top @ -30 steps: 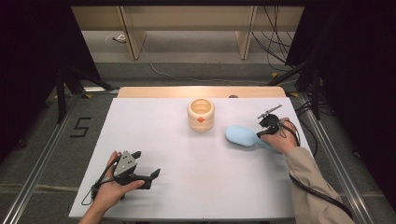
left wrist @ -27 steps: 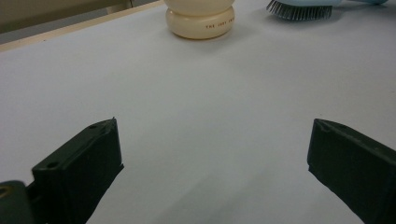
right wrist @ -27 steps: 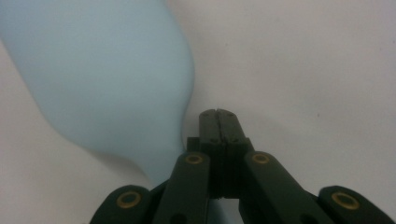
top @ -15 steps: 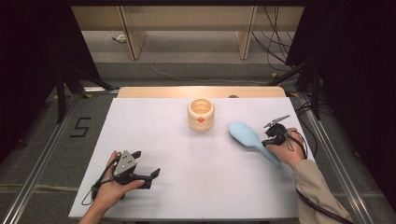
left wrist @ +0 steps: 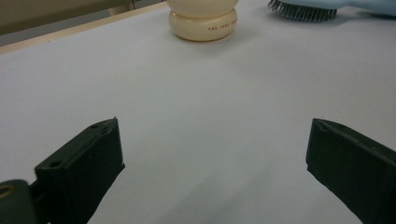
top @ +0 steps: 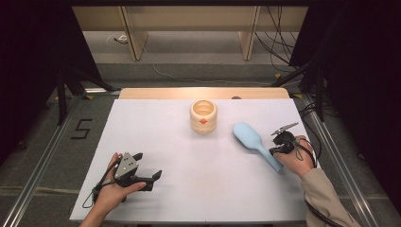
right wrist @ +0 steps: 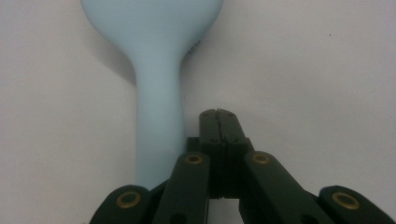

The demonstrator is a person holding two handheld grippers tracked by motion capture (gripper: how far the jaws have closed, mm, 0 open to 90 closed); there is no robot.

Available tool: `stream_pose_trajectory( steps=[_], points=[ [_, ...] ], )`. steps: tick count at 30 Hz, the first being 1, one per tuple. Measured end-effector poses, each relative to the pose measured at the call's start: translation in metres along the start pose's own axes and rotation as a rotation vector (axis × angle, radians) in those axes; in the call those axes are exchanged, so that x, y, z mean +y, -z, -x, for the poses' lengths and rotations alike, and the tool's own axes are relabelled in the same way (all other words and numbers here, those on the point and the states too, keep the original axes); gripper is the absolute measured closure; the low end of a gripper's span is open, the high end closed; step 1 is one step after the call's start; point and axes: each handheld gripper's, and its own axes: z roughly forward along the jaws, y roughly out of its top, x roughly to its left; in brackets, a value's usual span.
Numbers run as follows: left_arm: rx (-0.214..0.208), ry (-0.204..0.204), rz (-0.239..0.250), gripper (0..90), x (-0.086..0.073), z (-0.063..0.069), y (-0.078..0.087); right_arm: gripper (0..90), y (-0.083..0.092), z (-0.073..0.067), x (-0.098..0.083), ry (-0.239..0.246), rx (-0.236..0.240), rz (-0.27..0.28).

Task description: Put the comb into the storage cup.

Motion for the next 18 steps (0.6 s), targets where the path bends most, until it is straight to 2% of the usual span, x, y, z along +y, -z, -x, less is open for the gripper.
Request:
stream_pose_trajectory(
  steps=[18],
  points=[
    [0.002, -0.002, 0.004, 3.6, 0.0002, -0.0001, 0.0003, 89.6, 0.0055, -0.0013, -0.0032, -0.013, 0.012, 0.009]
  ],
)
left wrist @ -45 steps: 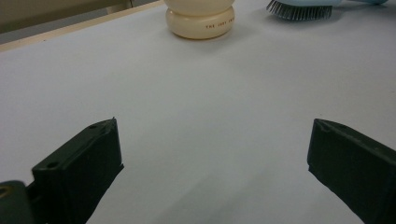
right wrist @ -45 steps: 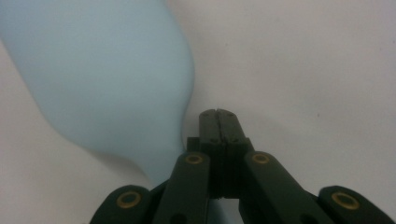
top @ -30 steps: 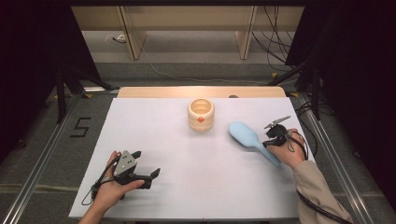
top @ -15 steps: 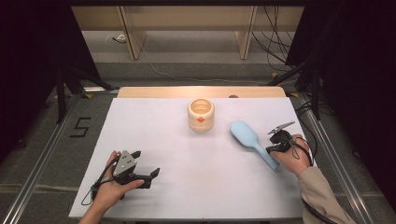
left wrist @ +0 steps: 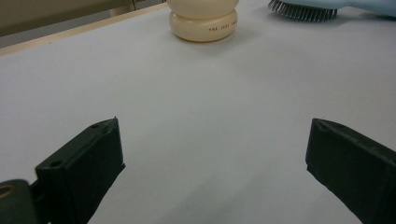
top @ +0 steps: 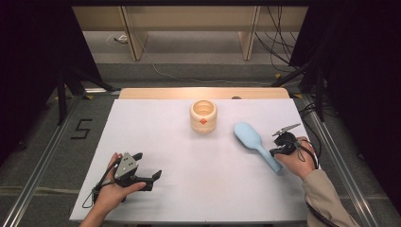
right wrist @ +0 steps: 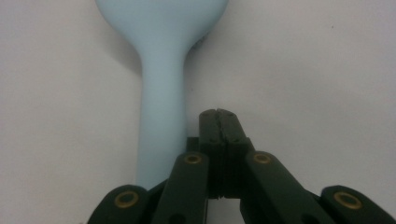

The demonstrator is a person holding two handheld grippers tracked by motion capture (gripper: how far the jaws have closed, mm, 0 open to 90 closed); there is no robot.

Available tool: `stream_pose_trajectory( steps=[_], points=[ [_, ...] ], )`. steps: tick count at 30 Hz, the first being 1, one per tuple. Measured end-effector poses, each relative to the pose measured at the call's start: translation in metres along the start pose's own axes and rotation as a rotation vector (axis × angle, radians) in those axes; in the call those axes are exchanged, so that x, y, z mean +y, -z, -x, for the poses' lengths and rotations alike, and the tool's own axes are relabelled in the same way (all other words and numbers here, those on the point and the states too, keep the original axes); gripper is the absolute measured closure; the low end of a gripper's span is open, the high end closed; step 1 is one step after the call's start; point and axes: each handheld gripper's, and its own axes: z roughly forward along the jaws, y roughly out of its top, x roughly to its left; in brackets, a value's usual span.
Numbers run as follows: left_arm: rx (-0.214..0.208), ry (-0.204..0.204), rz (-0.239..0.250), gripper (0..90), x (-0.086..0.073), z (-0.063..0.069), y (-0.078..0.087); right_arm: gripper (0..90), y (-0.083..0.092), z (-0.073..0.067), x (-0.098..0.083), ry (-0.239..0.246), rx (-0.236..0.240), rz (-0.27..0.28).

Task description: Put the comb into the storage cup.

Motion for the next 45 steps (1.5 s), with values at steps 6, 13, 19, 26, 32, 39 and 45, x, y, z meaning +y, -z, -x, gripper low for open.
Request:
stream_pose_trajectory(
  steps=[6, 13, 19, 26, 32, 39, 45],
  points=[
    [0.000, -0.001, 0.001, 3.6, 0.000, 0.000, 0.000, 83.2, 0.008, 0.003, 0.001, -0.024, -0.015, 0.054],
    [0.002, -0.001, 0.002, 3.6, 0.000, 0.000, 0.001, 70.1, 0.019, 0.012, -0.002, -0.091, -0.002, 0.224],
    [0.002, -0.002, 0.002, 3.6, 0.000, 0.000, 0.000, 56.8, 0.028, 0.016, -0.006, -0.178, 0.062, 0.392],
    [0.003, -0.003, 0.002, 3.6, 0.000, 0.000, 0.001, 42.3, 0.034, 0.016, -0.007, -0.181, 0.090, 0.513],
    [0.003, -0.002, 0.003, 3.6, 0.000, 0.000, 0.001, 24.7, 0.042, 0.013, -0.006, -0.166, 0.082, 0.658],
    [0.009, -0.004, 0.002, 3.4, 0.000, -0.002, 0.001, 14.3, 0.040, 0.014, -0.003, -0.111, 0.064, 0.651],
    [0.007, -0.001, 0.002, 3.4, 0.000, -0.001, 0.000, 12.7, 0.039, 0.015, 0.008, -0.092, 0.081, 0.591]
  ],
)
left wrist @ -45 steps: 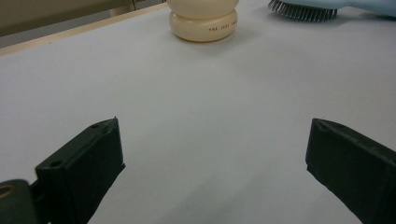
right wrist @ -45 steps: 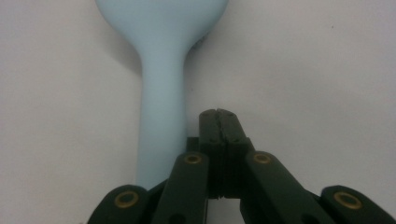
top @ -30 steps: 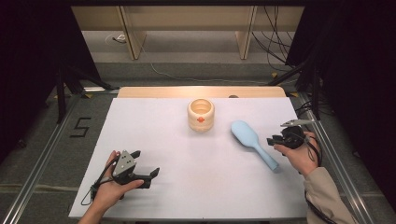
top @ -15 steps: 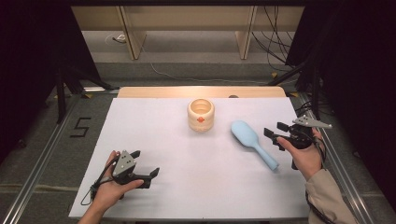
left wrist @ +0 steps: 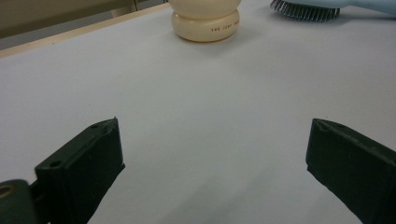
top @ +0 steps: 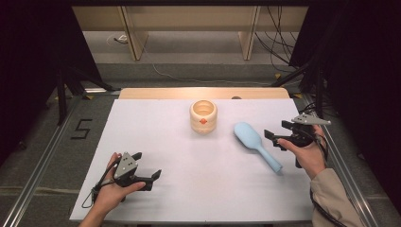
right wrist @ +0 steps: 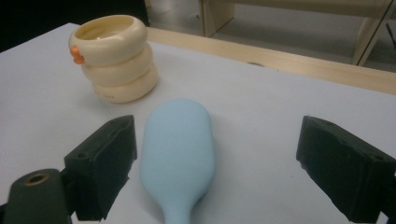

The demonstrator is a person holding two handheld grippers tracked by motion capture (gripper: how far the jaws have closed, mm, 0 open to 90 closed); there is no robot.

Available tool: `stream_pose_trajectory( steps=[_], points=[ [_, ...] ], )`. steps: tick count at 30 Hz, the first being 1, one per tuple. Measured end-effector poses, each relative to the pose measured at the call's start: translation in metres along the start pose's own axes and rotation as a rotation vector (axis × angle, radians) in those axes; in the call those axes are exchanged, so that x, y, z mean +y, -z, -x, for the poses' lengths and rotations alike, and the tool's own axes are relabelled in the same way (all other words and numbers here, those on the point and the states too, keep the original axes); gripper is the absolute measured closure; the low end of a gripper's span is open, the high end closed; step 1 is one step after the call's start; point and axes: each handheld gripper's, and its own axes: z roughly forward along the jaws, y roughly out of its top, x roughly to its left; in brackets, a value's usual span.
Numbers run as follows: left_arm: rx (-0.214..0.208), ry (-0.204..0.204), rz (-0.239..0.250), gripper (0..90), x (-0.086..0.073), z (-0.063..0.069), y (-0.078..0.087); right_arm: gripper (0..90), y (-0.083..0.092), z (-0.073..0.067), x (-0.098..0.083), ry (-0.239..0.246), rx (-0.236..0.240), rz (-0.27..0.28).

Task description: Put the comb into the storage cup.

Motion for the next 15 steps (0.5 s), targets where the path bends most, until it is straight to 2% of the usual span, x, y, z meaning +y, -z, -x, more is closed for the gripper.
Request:
stream_pose_trajectory(
  steps=[5, 9, 10, 11, 12, 13, 14, 15],
  points=[
    [-0.001, -0.002, -0.001, 3.4, 0.000, 0.000, 0.000, 13.1, -0.010, 0.000, 0.005, 0.032, 0.021, -0.111],
    [-0.002, -0.002, -0.001, 3.4, 0.000, 0.000, 0.000, 14.5, -0.022, -0.003, 0.010, 0.079, 0.043, -0.227],
    [-0.002, -0.002, -0.001, 3.4, 0.000, 0.000, -0.001, 15.0, -0.026, -0.004, 0.011, 0.084, 0.047, -0.271],
    [-0.002, -0.002, -0.001, 3.4, 0.000, 0.000, -0.001, 15.0, -0.026, -0.004, 0.011, 0.084, 0.047, -0.271],
    [-0.002, -0.002, -0.001, 3.4, 0.000, 0.000, 0.000, 15.7, -0.032, -0.006, 0.012, 0.096, 0.054, -0.328],
    [-0.002, -0.002, -0.001, 3.4, 0.000, 0.000, 0.000, 15.7, -0.032, -0.006, 0.012, 0.096, 0.054, -0.328],
    [-0.001, -0.002, 0.000, 3.4, 0.000, 0.000, 0.000, 15.7, -0.039, -0.007, 0.012, 0.100, 0.056, -0.402],
    [-0.001, -0.002, 0.000, 3.4, 0.000, 0.000, 0.000, 15.7, -0.041, -0.008, 0.011, 0.102, 0.060, -0.431]
  ],
)
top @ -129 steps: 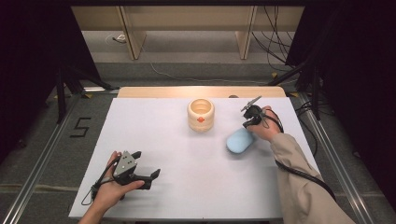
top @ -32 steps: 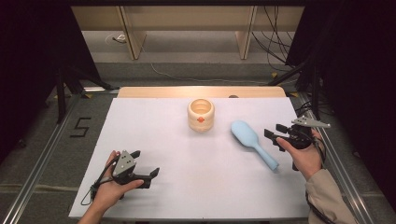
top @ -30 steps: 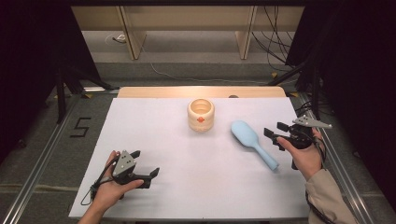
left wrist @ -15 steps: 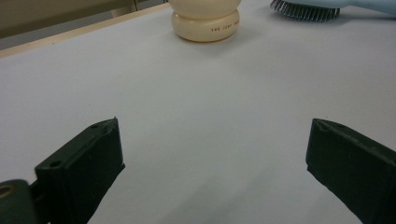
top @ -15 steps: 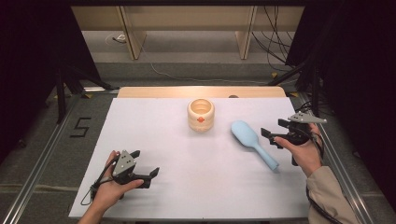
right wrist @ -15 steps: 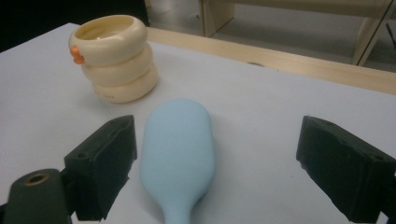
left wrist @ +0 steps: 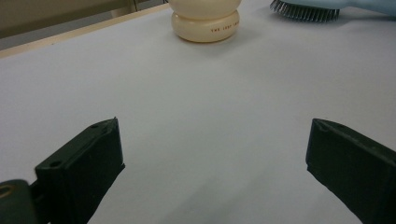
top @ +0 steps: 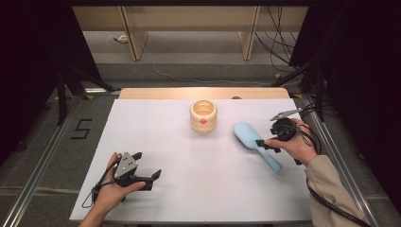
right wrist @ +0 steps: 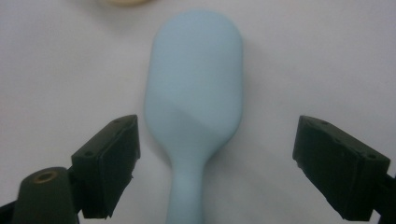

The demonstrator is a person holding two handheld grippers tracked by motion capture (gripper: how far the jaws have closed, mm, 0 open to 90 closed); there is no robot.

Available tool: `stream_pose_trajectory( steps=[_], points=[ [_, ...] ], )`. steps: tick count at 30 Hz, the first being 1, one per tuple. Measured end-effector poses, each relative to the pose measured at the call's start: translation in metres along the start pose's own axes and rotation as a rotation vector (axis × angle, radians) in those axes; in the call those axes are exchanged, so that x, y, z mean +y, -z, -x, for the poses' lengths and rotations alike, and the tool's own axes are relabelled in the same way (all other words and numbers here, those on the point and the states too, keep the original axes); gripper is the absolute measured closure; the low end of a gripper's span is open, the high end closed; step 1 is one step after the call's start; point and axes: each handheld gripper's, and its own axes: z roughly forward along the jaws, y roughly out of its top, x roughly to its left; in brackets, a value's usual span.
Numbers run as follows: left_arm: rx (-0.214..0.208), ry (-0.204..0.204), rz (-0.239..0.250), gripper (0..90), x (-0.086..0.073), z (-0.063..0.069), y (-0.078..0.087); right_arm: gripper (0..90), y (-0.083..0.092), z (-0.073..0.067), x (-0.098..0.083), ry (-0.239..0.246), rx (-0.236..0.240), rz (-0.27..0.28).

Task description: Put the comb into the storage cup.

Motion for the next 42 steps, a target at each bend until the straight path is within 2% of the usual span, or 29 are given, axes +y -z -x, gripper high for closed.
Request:
stream_pose_trajectory(
  steps=[1, 2, 6, 12, 13, 14, 21, 33, 42],
  points=[
    [0.000, 0.001, 0.000, 3.4, 0.000, 0.000, 0.000, 15.7, 0.000, 0.000, 0.000, 0.000, 0.000, 0.000],
    [-0.001, 0.000, 0.000, 3.4, 0.000, 0.000, 0.000, 16.4, -0.007, -0.002, 0.002, 0.009, 0.005, -0.077],
    [0.000, 0.000, 0.003, 3.4, 0.000, 0.000, 0.000, 18.6, -0.017, -0.006, 0.004, 0.017, 0.002, -0.178],
    [0.000, 0.000, 0.004, 3.4, 0.000, 0.000, 0.000, 23.2, -0.026, -0.012, 0.009, 0.030, 0.009, -0.275],
    [0.000, 0.000, 0.004, 3.4, 0.000, 0.000, 0.000, 23.2, -0.026, -0.012, 0.009, 0.030, 0.009, -0.275],
    [0.000, 0.002, 0.005, 3.4, 0.000, 0.000, 0.000, 23.8, -0.029, -0.013, 0.011, 0.026, 0.002, -0.308],
    [0.002, -0.002, 0.010, 3.5, 0.001, 0.000, 0.000, 28.7, -0.037, -0.016, 0.013, 0.025, -0.020, -0.388],
    [0.008, -0.005, 0.042, 3.5, 0.003, 0.000, 0.003, 37.6, -0.046, -0.019, 0.013, 0.008, -0.029, -0.433],
    [0.007, -0.006, 0.042, 3.5, 0.003, 0.000, 0.003, 42.4, -0.050, -0.020, 0.014, -0.003, -0.034, -0.449]
  ],
)
